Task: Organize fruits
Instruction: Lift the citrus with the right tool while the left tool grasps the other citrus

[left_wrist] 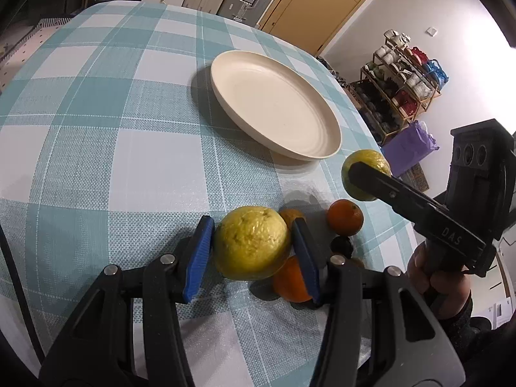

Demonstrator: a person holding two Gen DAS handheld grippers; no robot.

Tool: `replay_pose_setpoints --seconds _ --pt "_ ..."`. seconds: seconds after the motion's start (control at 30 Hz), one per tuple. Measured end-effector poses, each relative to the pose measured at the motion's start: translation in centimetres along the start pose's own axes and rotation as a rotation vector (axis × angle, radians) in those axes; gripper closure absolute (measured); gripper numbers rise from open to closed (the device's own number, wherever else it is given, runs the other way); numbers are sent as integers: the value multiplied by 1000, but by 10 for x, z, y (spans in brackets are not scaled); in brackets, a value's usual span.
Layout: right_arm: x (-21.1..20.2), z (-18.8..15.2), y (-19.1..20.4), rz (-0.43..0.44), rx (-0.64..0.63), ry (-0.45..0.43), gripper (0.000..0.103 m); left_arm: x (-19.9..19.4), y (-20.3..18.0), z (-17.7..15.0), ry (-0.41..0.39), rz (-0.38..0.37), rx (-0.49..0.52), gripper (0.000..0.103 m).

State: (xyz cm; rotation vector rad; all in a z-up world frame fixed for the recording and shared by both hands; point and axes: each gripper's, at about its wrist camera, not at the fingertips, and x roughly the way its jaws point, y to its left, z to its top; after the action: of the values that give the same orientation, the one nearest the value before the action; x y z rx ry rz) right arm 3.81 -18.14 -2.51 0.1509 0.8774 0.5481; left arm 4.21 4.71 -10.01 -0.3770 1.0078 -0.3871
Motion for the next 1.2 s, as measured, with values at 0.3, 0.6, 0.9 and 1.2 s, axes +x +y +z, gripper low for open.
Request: replay_pose_setpoints --seconds 0.3,0.6,0.9,1.2 --pt "3 1 2 -9 -6 7 51 1 -3 -7 18 -9 34 56" --pt "4 2 5 -13 -13 7 51 1 -5 -1 64 10 61 57" --pt "1 2 6 -13 -15 -4 51 -7 8 20 63 -47 8 57" --pt "-1 14 3 1 -20 -27 51 -18 0 70 3 -66 35 57"
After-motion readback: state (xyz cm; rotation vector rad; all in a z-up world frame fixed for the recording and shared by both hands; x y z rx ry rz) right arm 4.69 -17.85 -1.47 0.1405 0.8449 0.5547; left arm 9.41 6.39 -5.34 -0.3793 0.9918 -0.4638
